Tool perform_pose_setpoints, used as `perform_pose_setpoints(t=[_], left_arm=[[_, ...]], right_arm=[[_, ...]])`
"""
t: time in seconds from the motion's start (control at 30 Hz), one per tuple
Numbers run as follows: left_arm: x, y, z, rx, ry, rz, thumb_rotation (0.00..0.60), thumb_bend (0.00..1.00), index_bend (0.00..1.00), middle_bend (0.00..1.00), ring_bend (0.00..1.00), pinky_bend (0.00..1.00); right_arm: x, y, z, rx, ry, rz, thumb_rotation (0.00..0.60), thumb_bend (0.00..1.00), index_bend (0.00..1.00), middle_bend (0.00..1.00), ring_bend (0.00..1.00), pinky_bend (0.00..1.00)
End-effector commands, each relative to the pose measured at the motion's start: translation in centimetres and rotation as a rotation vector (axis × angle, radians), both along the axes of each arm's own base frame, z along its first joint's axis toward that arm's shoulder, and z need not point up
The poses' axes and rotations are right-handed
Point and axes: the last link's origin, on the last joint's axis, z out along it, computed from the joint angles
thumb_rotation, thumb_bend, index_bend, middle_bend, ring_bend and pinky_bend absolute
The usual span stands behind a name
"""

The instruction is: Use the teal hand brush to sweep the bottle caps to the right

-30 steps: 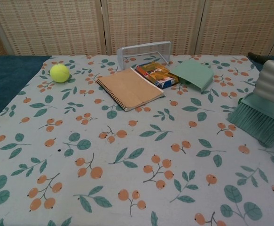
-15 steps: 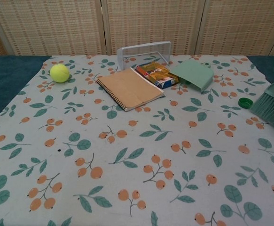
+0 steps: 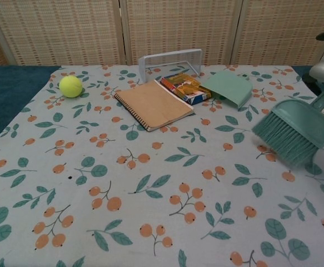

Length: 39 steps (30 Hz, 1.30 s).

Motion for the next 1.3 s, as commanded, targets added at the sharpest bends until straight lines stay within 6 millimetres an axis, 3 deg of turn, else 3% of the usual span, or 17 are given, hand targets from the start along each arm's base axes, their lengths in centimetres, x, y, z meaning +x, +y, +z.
perform_pose_setpoints(t=[0.03, 0.2, 0.43, 0.47, 0.53, 0.57, 0.67, 0.7, 0.73, 0.8, 0.9, 1.03, 1.3], left_arm=[[0.0, 0.0, 0.1, 0.004, -0.004, -0.002, 0.6, 0.41, 0.0, 0.0, 0.0, 0.1], [0.1, -0.2, 0.2, 0.004, -0.006, -0.003, 0.6, 0.41, 0.0, 0.0, 0.0, 0.1], [-0.2, -0.1, 0.3, -0.001, -0.003, 0.003, 0.6, 0.41, 0.0, 0.0, 0.0, 0.1], [-0.2, 0.0, 0.2, -0.003, -0.002, 0.005, 0.6, 0.41, 0.0, 0.0, 0.0, 0.1], [-0.3, 0.0, 0.2, -0.006, -0.001, 0.007, 0.6, 0.41, 0.0, 0.0, 0.0, 0.1], [-0.2, 0.0, 0.1, -0.007, -0.001, 0.007, 0.6, 0.41, 0.0, 0.0, 0.0, 0.1], [-0.2, 0.0, 0.1, -0.008, 0.0, 0.006, 0.6, 0.41, 0.0, 0.0, 0.0, 0.1], [-0.2, 0.0, 0.0, -0.009, 0.0, 0.006, 0.6, 0.41, 0.0, 0.0, 0.0, 0.1], [-0.3, 0.0, 0.0, -0.011, 0.002, 0.008, 0.6, 0.41, 0.0, 0.0, 0.0, 0.1], [-0.2, 0.0, -0.1, -0.013, 0.003, 0.01, 0.6, 0.41, 0.0, 0.0, 0.0, 0.1], [-0.3, 0.0, -0.1, -0.014, 0.004, 0.013, 0.6, 0.41, 0.0, 0.0, 0.0, 0.1], [-0.3, 0.1, -0.2, -0.016, 0.005, 0.014, 0.6, 0.41, 0.0, 0.0, 0.0, 0.1], [0.0, 0.2, 0.1, 0.018, -0.012, -0.028, 0.6, 0.41, 0.0, 0.0, 0.0, 0.09]], right_arm=[[1.7, 0.8, -0.9, 0.044, -0.133, 0.008, 0.6, 0.52, 0.95, 0.86, 0.6, 0.0], [2.2, 2.2, -3.0, 0.118, -0.213, -0.008, 0.6, 0.52, 0.95, 0.86, 0.6, 0.0], [-0.2, 3.2, -4.9, 0.138, -0.2, -0.058, 0.6, 0.52, 0.92, 0.86, 0.6, 0.0], [-1.0, 3.4, -5.2, 0.148, -0.194, -0.072, 0.6, 0.52, 0.87, 0.84, 0.58, 0.0], [-1.9, 3.9, -5.5, 0.174, -0.18, -0.098, 0.6, 0.51, 0.63, 0.73, 0.52, 0.0], [-2.2, 4.1, -5.7, 0.185, -0.183, -0.107, 0.6, 0.49, 0.45, 0.63, 0.48, 0.0], [-2.5, 4.3, -5.7, 0.192, -0.186, -0.111, 0.6, 0.43, 0.17, 0.43, 0.38, 0.0], [-2.8, 4.5, -5.7, 0.198, -0.184, -0.122, 0.6, 0.39, 0.06, 0.29, 0.29, 0.0], [-3.7, 5.2, -5.6, 0.215, -0.18, -0.165, 0.6, 0.34, 0.0, 0.18, 0.21, 0.0], [-4.0, 5.8, -5.2, 0.221, -0.192, -0.194, 0.6, 0.3, 0.0, 0.08, 0.13, 0.0], [-4.1, 6.6, -4.4, 0.233, -0.184, -0.216, 0.6, 0.26, 0.0, 0.01, 0.07, 0.0], [-4.3, 7.5, -2.7, 0.2, -0.18, -0.245, 0.6, 0.24, 0.0, 0.0, 0.01, 0.0], [-6.9, 10.5, 2.9, -0.109, -0.486, -0.235, 0.6, 0.24, 0.0, 0.0, 0.0, 0.0]])
